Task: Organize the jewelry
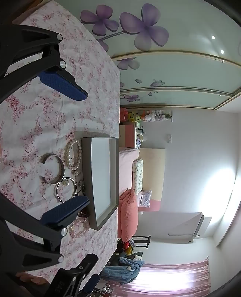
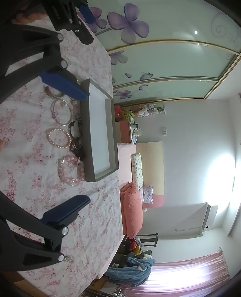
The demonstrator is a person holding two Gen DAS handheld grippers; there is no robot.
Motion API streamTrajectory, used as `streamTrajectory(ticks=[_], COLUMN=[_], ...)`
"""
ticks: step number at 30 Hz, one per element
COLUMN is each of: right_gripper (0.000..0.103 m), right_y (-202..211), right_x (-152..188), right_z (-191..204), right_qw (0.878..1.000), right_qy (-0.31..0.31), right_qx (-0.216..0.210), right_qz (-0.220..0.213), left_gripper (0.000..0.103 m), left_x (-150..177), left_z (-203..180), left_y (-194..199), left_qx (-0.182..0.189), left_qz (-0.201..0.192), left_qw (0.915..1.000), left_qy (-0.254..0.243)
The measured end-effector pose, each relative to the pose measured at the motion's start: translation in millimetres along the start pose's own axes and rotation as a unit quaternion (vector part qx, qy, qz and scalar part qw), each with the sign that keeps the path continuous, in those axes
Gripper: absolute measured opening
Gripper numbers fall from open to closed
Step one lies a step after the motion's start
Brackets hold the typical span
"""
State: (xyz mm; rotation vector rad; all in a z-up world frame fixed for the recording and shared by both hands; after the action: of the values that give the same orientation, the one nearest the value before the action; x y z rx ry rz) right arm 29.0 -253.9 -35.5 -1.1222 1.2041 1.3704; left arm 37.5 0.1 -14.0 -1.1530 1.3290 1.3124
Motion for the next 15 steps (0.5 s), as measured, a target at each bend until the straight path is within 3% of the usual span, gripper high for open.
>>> streamTrajectory(ticks=[15], right_gripper=[0.099], right_y=[0.5], right_x=[0.9], right_z=[-0.5], right_qw=[1.0], right_qy=[0.001], right_qx=[0.0], right_qz=[0.002], left_gripper=[0.101], left_x=[0.1], left_z=[0.0], left_y=[0.0], left_qx=[0.0], left_qz=[0.001], left_qw=[1.0], left_qy=[0.0])
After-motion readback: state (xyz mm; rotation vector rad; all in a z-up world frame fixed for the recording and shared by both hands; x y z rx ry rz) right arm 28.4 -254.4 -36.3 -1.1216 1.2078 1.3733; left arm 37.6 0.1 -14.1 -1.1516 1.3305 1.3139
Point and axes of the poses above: each gripper's, at about its wrist camera, not at the fingertips, and y roughly against the way its jaws point, z to its left, x to its underside, the point moved 4 cm from there along -y, roughly the way its jaws point, and after that the axes turned 12 degrees about -z, right-handed, at the moved point
